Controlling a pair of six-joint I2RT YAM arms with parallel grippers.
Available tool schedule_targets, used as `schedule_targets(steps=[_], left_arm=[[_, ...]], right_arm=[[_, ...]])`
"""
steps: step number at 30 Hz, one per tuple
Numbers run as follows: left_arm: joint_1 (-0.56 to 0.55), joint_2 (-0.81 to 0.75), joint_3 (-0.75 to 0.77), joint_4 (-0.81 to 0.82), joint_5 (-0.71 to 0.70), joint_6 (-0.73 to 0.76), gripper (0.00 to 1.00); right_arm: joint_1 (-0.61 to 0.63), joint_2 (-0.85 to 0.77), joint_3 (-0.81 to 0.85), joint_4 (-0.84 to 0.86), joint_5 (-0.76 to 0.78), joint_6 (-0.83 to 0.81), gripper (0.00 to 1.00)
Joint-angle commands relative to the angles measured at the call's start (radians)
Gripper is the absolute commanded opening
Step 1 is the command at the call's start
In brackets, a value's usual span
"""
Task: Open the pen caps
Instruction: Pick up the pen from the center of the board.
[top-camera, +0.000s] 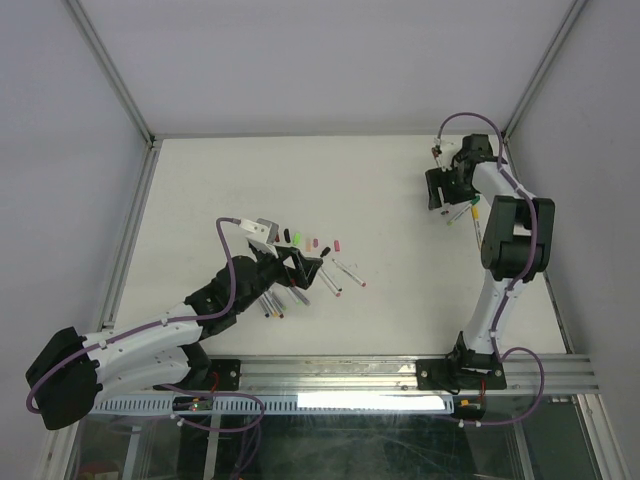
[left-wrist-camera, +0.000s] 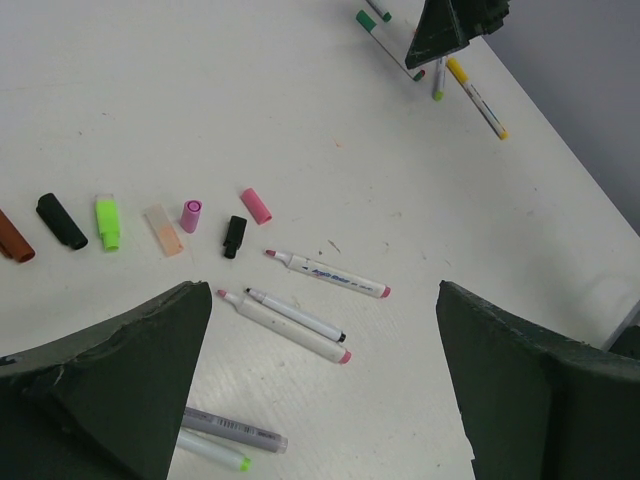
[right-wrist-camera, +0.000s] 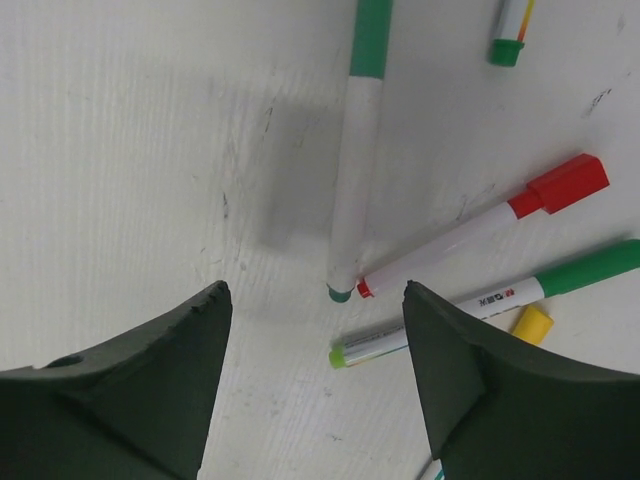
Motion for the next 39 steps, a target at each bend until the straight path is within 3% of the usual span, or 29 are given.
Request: schedule_targets(steps=[1,12,20,30,39], left_arm=[[0.013,-0.017,0.008,0.052,0.010,0.005,0.99],[0.013,-0.041,-0.001,0.034,-0.004,0.001,0.99],[0.014,-0.047,-0.003,0.035,-0.006,-0.002,0.99],[0.014,-0.074,-0.011,0.026,-0.012,-0.005,0.99],[0.014,-0.099,-0.021,0.032,-0.003,-0.017,0.99]], right_arm=[[0.013,0.062,0.128,-0.019,0.047,-0.005,0.69],[0.036,0.226,0.314,-0.095,0.100,-0.027,0.49],[0.041,0.243,0.308,-0.113,0.108,-0.048,0.29],[0.104,0.134,0.142,-0.106,0.012,-0.113,0.08],[0.222,0.001,-0.044,-0.105,-0.038,-0.121,0.06]])
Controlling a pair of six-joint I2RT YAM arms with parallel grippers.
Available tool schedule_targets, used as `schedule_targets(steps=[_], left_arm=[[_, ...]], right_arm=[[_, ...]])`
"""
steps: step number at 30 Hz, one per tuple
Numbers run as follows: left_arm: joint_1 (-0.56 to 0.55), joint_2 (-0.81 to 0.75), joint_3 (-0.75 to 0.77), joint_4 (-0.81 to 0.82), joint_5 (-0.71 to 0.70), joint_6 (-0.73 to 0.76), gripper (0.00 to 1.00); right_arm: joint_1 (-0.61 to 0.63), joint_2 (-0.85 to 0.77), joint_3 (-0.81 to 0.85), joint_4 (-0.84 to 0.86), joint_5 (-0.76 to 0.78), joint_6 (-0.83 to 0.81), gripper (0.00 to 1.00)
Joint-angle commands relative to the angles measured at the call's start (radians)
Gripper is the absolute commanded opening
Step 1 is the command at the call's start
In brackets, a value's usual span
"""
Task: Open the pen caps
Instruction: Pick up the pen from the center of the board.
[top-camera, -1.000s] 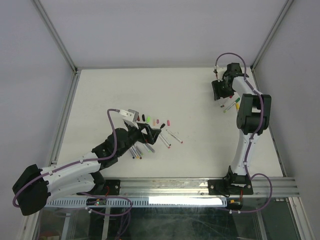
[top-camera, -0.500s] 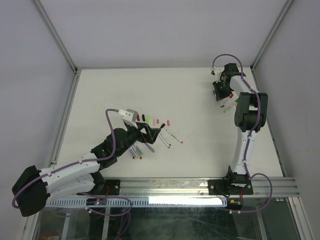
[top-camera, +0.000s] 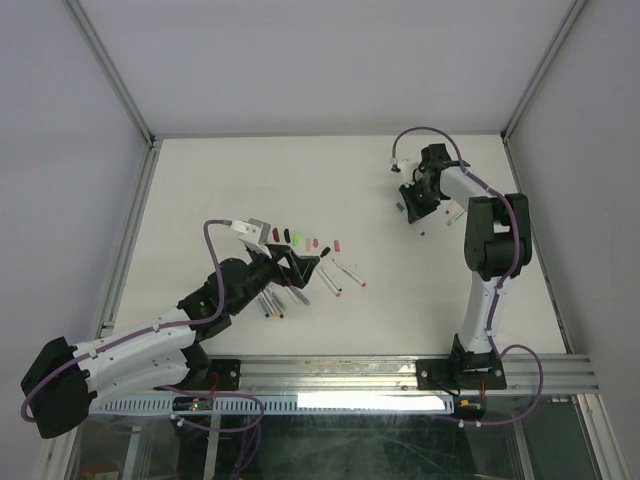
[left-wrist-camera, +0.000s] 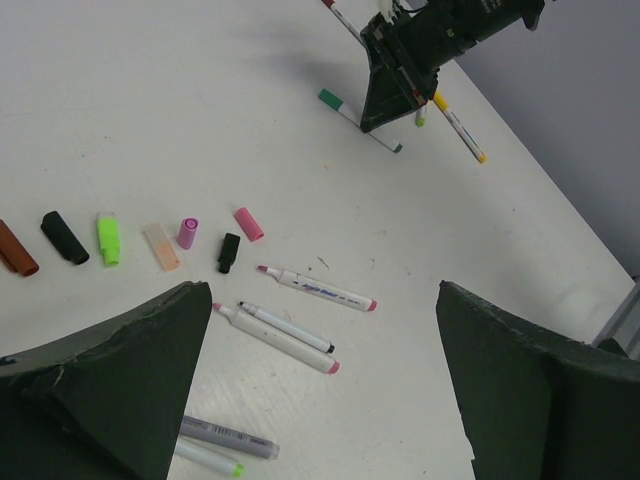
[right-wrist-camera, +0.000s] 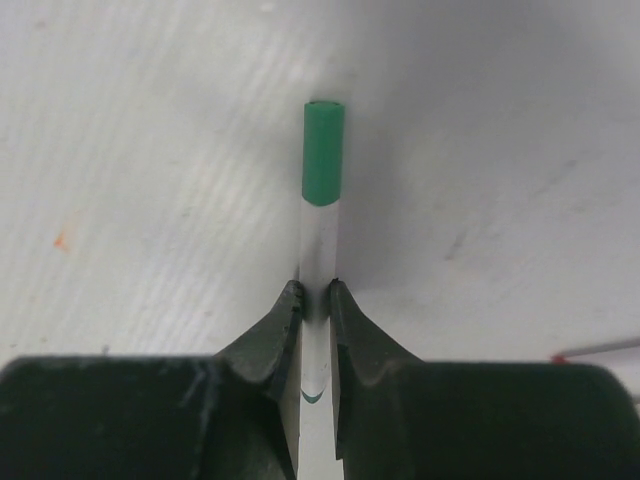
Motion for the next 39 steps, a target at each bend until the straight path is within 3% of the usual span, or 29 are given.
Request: schedule_targets(steps=[1,14,27,39], left_arm=[[0.008,-0.033,-0.011,0.035,-0.002,-0.012,0.99],[0.008,-0.027,-0.018,0.065,0.011,-0.029,0.99],[0.008,-0.004,-0.013,0.089,0.024,-0.045,0.99],[0.008,0.014,-0.010,0.112,0.033,-0.056,0.99]], right_arm=[[0.074,-0.088,-0.091,-0.031,-0.042,-0.017,0.06],[0.217,-0.199,-0.252,0.006,0.024,-0.017,0.12],[0.221,-0.185,-0.266,0.008,0.022,-0.027,0.23],[0.223,-0.163,-0.273,0.018,0.052,-0.028,0.23]])
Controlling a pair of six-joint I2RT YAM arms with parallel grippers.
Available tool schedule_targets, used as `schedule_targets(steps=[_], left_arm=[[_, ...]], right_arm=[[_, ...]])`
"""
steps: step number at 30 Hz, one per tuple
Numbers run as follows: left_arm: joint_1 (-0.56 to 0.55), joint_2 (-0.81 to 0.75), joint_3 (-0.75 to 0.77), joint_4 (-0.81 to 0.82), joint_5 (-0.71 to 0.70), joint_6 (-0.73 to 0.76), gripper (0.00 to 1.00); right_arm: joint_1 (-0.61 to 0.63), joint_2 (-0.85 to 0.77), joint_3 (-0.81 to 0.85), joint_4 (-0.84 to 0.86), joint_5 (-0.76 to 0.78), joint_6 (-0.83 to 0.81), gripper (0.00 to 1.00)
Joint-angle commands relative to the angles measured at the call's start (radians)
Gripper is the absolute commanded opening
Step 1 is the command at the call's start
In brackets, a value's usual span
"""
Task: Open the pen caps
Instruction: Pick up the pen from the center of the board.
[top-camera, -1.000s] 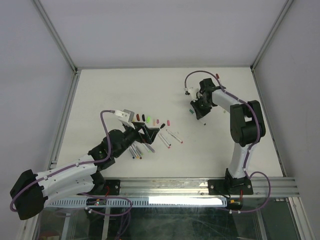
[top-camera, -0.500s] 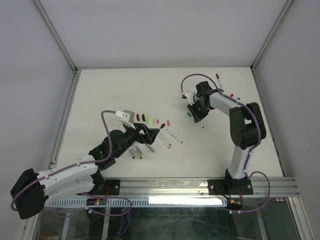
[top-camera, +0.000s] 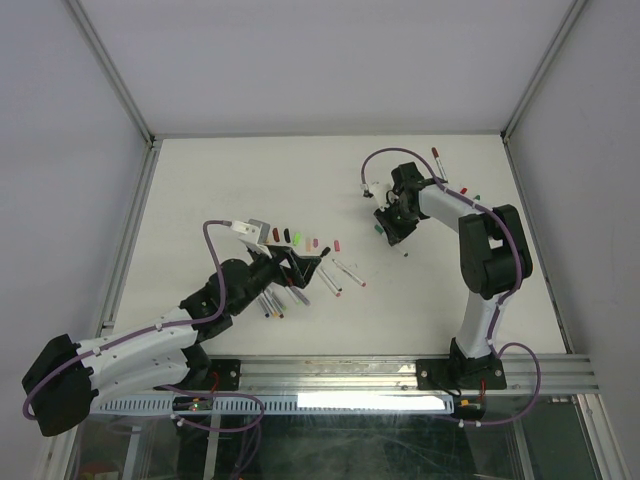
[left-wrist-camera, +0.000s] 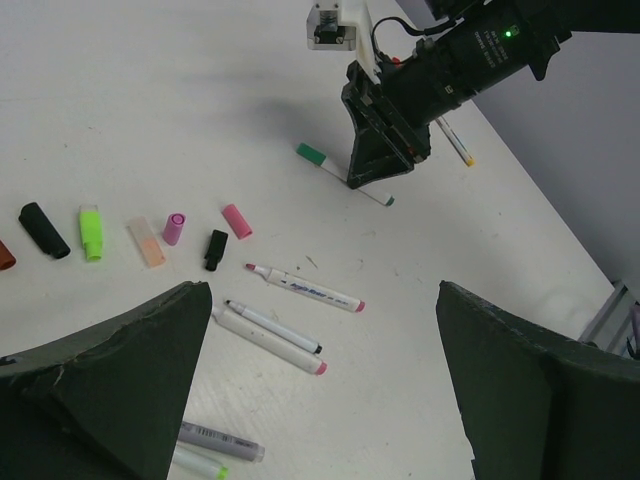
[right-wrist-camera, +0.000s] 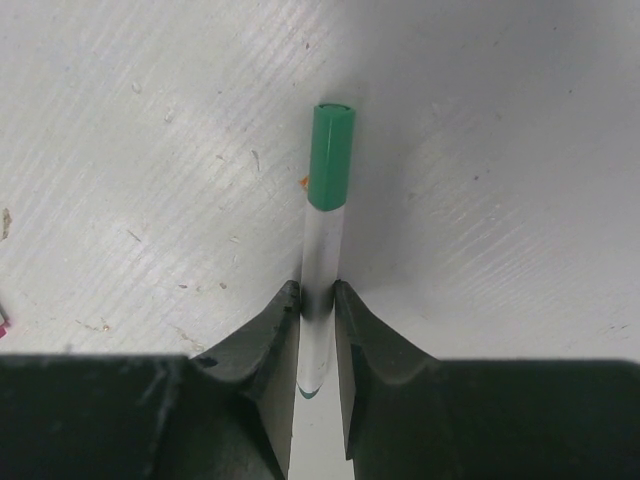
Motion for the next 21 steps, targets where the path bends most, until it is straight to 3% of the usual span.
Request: schedule_targets(steps=[1,11,21], left_arm=[[0.008,0.001,0.006,0.080,0.026,-0.016,0.99],[0.008,0.000,-0.004,0.101,0.034,-0.031,0.99],[0.018,0.028,-0.042,0.233,0.082,-0.075,0.99]], right_arm=[[0.005,0.009,-0.032,0.012,0.037,-0.017,0.23],[0.006,0.019,-0.038,0.018,0.050,-0.017,0.18],[0.003,-0.001,-0.036,0.012,-0.011,-0.013,0.00]])
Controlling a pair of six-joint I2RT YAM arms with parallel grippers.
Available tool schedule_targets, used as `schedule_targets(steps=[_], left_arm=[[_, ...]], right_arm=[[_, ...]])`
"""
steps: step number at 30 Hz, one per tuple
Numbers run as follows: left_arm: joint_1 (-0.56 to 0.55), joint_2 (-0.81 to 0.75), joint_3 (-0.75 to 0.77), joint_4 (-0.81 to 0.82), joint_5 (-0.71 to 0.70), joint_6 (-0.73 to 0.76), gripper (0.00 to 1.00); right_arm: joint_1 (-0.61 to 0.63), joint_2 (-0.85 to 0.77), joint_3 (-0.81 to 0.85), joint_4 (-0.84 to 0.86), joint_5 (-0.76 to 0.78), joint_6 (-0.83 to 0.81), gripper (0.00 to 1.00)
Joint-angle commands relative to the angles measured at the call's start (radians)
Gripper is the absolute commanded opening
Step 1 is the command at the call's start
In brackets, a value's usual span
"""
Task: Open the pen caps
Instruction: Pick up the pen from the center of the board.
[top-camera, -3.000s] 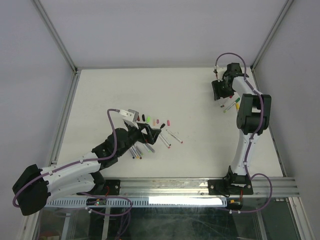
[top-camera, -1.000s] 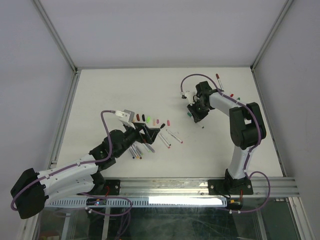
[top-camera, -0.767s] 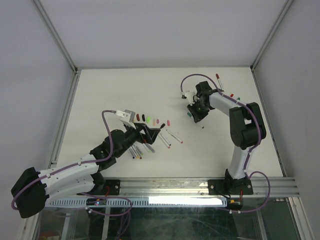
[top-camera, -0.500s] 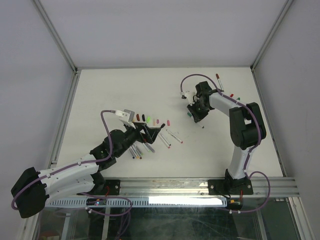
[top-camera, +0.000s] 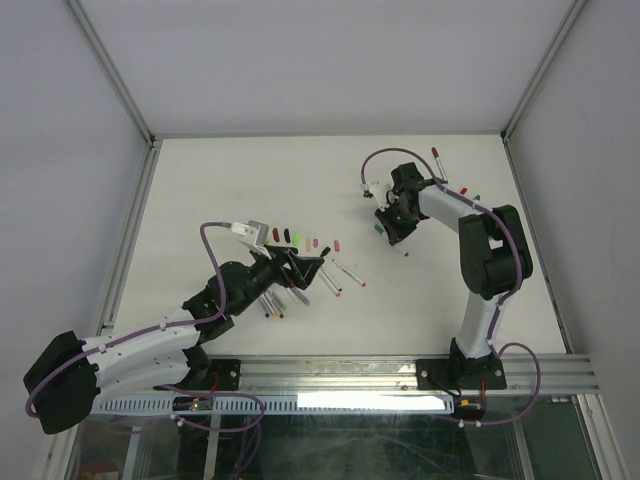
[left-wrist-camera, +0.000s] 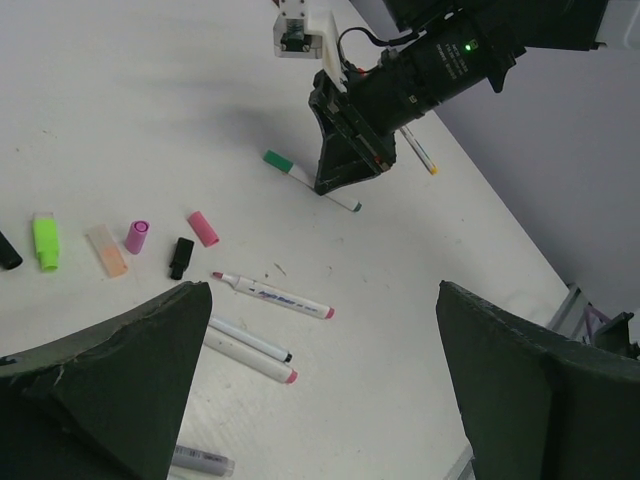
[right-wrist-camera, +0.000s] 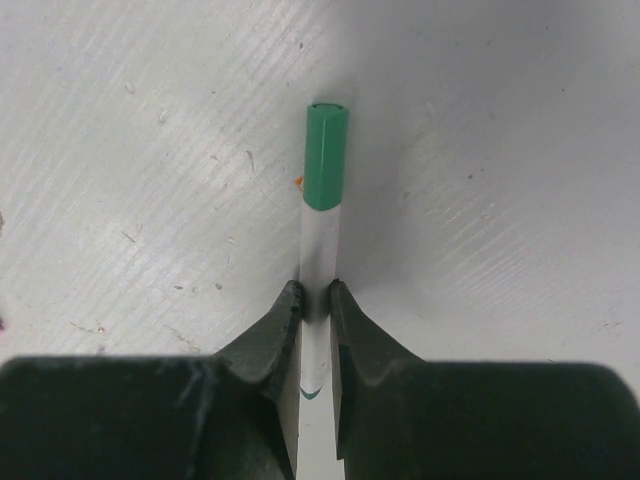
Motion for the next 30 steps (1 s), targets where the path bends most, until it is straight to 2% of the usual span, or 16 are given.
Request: schedule_targets(steps=[1,6,12,23,30], left_arm=[[0.023,0.022,-0.021,0.165,0.066,-0.041,0.99],[0.080,0.114,-0.029,0.333,0.173,-0.119,0.99],[0.175,0.311,0.020,0.539,0.294,-0.235,0.97],[0.182,0.689,0.259,0.551,0.266,-0.360,0.93],[0.180,0.877,0.374,0.592,0.236,-0.485,0.91]], right_arm=[[0.000,-0.006,-0.032,0.005,-0.030,-0.014,0.00],[-0.015,-0.036,-0.040,0.025,-0.069,-0.002,0.00],[-0.054,-0.092,-0.059,0.057,-0.141,0.022,0.00],[-0.086,-0.165,-0.078,0.098,-0.279,0.066,0.00],[-0.106,-0.236,-0.095,0.138,-0.449,0.128,0.00]])
